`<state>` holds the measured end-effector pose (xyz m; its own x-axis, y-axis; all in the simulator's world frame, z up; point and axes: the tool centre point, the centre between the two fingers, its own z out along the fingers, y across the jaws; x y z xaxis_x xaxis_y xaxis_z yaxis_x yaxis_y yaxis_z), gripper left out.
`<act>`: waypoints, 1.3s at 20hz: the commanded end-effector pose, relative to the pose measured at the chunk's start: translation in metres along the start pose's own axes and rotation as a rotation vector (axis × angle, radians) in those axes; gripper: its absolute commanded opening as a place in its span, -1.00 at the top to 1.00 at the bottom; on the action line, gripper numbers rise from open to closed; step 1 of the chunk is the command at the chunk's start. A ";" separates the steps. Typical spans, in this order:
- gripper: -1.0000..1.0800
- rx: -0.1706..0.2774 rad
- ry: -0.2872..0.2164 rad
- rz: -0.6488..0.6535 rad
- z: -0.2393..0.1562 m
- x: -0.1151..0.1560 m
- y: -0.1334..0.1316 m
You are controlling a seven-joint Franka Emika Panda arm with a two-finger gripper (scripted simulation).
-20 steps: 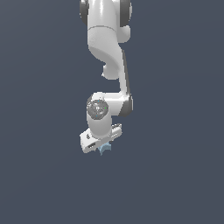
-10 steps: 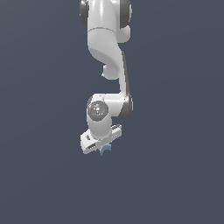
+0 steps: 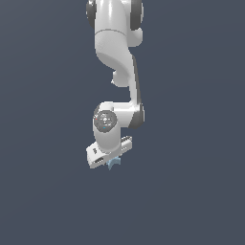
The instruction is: Pick up the object and move it to a goal position.
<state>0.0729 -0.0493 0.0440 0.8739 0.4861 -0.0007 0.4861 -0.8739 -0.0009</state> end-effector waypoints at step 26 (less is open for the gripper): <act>1.00 -0.001 0.001 0.001 -0.103 -0.025 0.164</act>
<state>0.1287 -0.1988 0.1430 0.8748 0.4844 0.0003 0.4844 -0.8748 0.0002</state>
